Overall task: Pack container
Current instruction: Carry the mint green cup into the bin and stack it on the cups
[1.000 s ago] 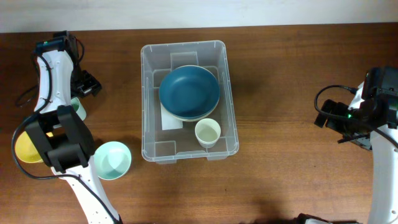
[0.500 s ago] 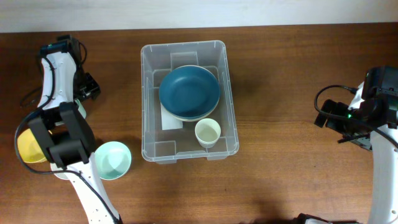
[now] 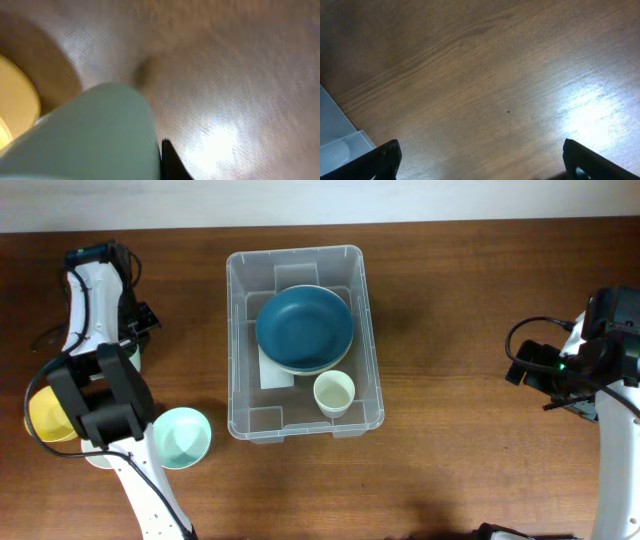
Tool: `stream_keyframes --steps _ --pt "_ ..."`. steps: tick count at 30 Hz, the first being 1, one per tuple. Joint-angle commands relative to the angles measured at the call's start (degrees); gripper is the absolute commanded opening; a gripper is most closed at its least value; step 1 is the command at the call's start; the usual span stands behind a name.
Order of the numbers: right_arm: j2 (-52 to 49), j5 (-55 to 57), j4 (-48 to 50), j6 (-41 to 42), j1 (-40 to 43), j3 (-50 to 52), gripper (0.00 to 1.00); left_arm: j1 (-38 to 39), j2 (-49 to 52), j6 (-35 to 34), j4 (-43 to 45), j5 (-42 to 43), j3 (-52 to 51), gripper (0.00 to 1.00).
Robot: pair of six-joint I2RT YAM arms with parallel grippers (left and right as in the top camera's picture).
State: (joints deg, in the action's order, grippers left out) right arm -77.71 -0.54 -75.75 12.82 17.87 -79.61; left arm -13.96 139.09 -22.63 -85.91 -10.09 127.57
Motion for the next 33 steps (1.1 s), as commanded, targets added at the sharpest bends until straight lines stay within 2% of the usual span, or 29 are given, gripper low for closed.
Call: stream_keyframes --steps 1,3,4,7,14,18,21,23,26,27,28,30,33 --pt "0.74 -0.11 0.11 -0.57 0.15 -0.81 0.99 0.74 -0.26 0.44 -6.16 3.30 10.03 0.01" --pt "0.74 -0.11 0.11 -0.57 0.15 -0.81 0.99 1.88 -0.42 0.44 -10.36 4.15 15.32 0.01" --pt "0.74 -0.11 0.11 -0.57 0.15 -0.81 0.99 3.02 -0.92 2.71 -10.82 6.49 18.36 0.01" --pt "0.74 -0.11 0.07 -0.57 0.15 -0.81 0.99 6.47 -5.16 3.85 -10.82 11.02 20.37 0.00" --pt "0.74 -0.11 0.07 -0.57 0.15 -0.81 0.99 21.14 -19.41 2.64 -10.80 7.67 20.37 0.00" --pt "0.74 -0.13 -0.17 -0.57 0.15 -0.81 0.99 28.72 -26.80 4.85 -10.80 6.80 17.81 0.01" --pt "0.74 -0.13 -0.33 -0.55 0.15 -0.81 0.99 32.68 -34.84 4.94 -10.80 5.64 7.78 0.01" --pt "0.74 -0.15 -0.33 -0.55 0.15 -0.81 0.99 34.12 -41.29 4.35 -10.80 4.13 -2.99 0.01" --pt "0.74 -0.15 -0.33 -0.55 0.15 -0.81 0.99 34.27 -49.57 -0.11 -10.80 3.06 -17.46 0.00" --pt "0.74 -0.15 -0.31 -0.55 0.15 -0.81 0.99 34.27 -53.07 -4.04 -10.56 1.97 -23.71 0.00" --pt "0.74 -0.15 -0.31 -0.55 0.15 -0.81 0.99 34.36 -56.15 -8.09 -9.16 0.85 -29.46 0.01" --pt "0.74 -0.15 -0.15 -0.55 0.15 -0.81 0.99 34.45 -60.06 -11.47 -2.80 2.84 -37.18 0.01" --pt "0.74 -0.35 -0.17 -0.55 0.15 -0.81 0.99 34.49 -61.29 -11.45 7.82 5.20 -41.90 0.00"
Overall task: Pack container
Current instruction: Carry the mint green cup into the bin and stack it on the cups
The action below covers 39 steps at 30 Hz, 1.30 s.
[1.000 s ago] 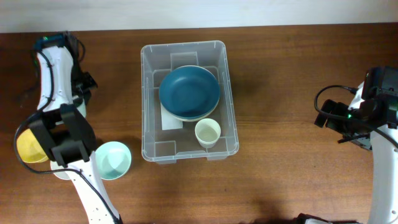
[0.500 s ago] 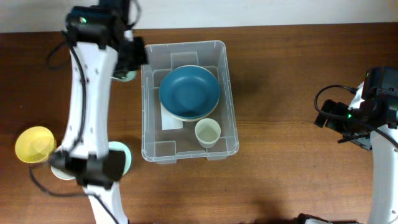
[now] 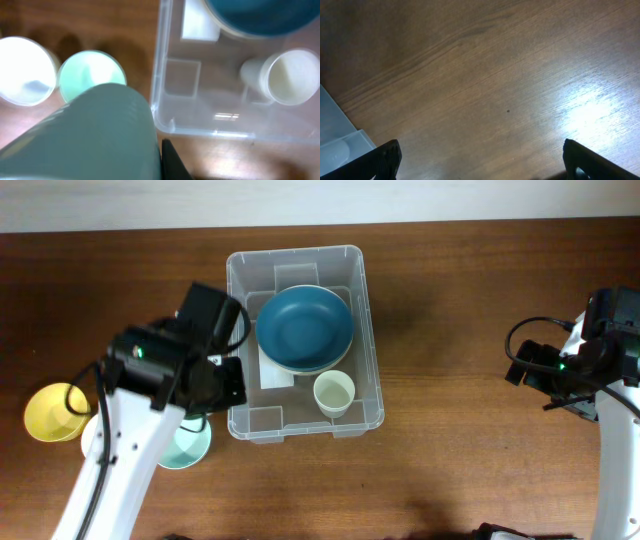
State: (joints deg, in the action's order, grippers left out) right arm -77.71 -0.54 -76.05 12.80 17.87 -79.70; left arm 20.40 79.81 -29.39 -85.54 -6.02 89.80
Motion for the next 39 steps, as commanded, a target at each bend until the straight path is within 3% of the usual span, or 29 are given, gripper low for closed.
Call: stream_keyframes --steps 1,8,20,39 --pt "0.74 -0.35 0.11 -0.52 0.15 -0.72 0.99 0.26 -1.60 -4.70 9.62 1.22 -4.50 0.01" --pt "0.74 -0.35 -0.04 -0.52 0.15 -0.72 0.99 5.20 6.01 -4.68 21.31 5.27 -4.59 0.01" --pt "0.74 -0.33 0.00 -0.52 0.15 -0.72 0.99 18.21 12.81 -2.21 31.01 7.28 -3.34 0.01" --pt "0.74 -0.33 0.26 -0.52 0.15 -0.72 0.99 21.46 17.05 -1.60 32.76 11.28 -3.34 0.01"
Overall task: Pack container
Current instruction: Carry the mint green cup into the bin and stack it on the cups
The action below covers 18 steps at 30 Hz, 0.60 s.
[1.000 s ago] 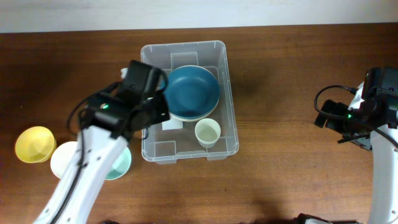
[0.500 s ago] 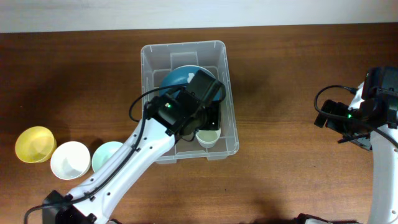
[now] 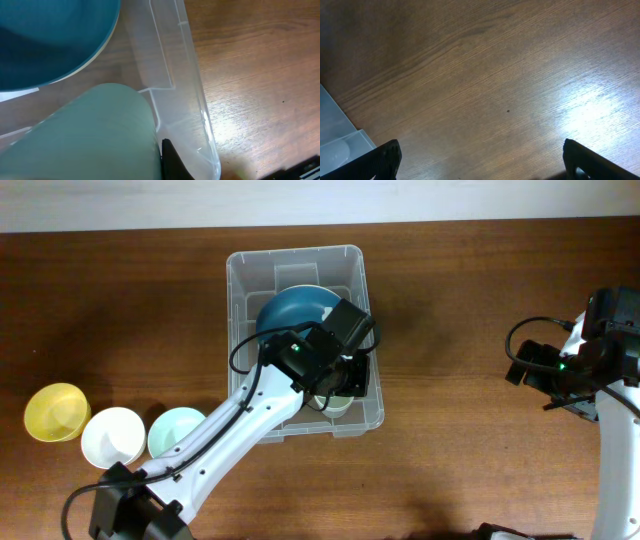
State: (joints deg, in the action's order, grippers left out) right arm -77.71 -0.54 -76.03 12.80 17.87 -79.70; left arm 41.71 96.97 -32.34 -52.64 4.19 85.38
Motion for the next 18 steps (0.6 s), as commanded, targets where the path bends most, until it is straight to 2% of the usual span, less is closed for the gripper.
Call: stream_keyframes --steps 1,2,3,5,7,10,12,14,18 --pt "0.74 -0.33 0.24 -0.52 0.15 -0.72 0.99 0.15 -0.11 1.36 -0.33 1.07 1.07 0.01" --pt "0.74 -0.33 0.24 -0.52 0.15 -0.72 0.99 0.15 -0.11 1.36 -0.72 1.07 1.07 0.04" --pt "0.74 -0.33 0.22 -0.52 0.15 -0.72 0.99 0.15 -0.11 1.36 -1.09 1.05 1.07 0.12" --pt "0.74 -0.33 0.22 -0.52 0.15 -0.72 0.99 0.15 -0.11 1.36 -1.66 1.03 1.07 0.17" --pt "0.74 -0.33 0.22 -0.52 0.15 -0.72 0.99 0.15 -0.11 1.36 -2.23 1.01 1.07 0.29" --pt "0.74 -0.33 0.20 -0.55 0.15 -0.72 0.99 0.15 -0.11 2.01 -2.25 0.96 1.07 0.30" --pt "0.74 -0.33 0.17 -0.55 0.15 -0.72 0.99 0.13 -0.11 2.45 -2.29 -0.15 1.07 0.36" --pt "0.74 -0.33 0.17 -0.55 0.15 -0.72 0.99 -0.31 -0.20 4.24 -2.29 -2.38 1.25 0.35" --pt "0.74 -0.33 0.17 -0.55 0.15 -0.72 0.99 -5.18 -1.70 7.23 -5.57 -7.65 5.05 0.36"
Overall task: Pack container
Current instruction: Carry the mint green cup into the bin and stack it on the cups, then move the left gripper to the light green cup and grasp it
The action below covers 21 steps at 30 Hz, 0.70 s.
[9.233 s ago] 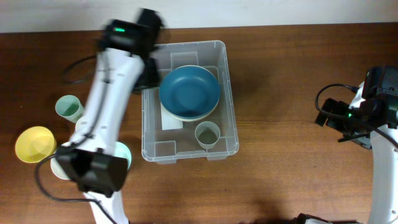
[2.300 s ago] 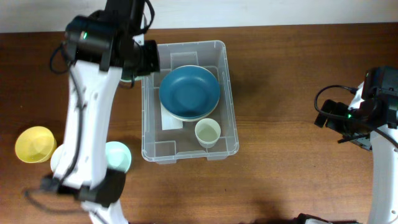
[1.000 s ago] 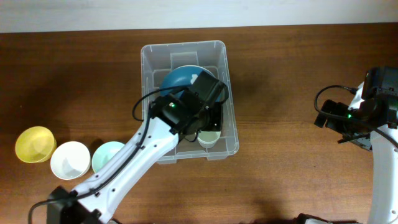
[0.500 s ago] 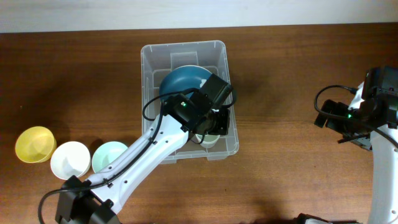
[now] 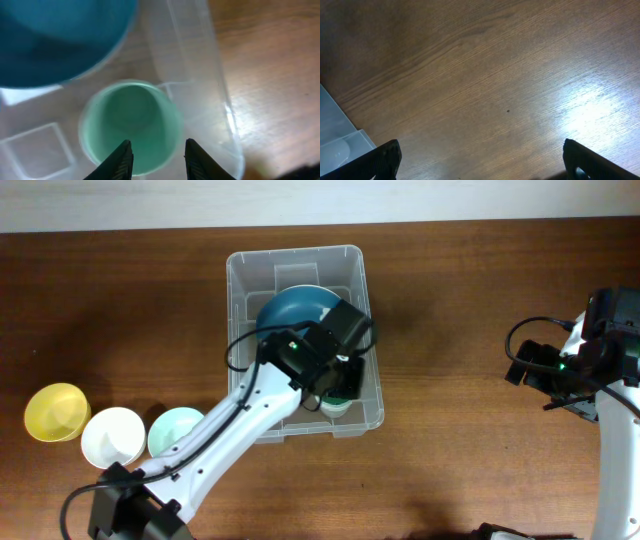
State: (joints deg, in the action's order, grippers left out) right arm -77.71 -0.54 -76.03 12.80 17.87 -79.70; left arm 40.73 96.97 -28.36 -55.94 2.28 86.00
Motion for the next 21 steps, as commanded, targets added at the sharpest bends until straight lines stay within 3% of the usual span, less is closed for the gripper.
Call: stream_keyframes --steps 1,3,9,16,21 --pt "0.74 -0.33 0.17 -0.55 0.15 -0.72 0.99 -5.64 -2.21 3.28 -3.67 -7.67 5.62 0.41" --pt "0.74 -0.33 0.17 -0.55 0.15 -0.72 0.99 -10.43 -3.61 3.28 -6.88 -12.33 8.31 0.55" --pt "0.74 -0.31 0.20 -0.55 0.15 -0.72 0.99 -26.58 -6.32 3.15 -12.41 -14.51 10.25 0.72" --pt "0.74 -0.33 0.39 -0.55 0.15 -0.72 0.99 -42.38 -6.19 0.09 -19.67 -9.94 7.82 0.75" --pt "0.74 -0.33 0.35 -0.55 0.15 -0.72 0.99 -44.63 -6.12 0.11 -16.76 -6.58 -2.43 0.75"
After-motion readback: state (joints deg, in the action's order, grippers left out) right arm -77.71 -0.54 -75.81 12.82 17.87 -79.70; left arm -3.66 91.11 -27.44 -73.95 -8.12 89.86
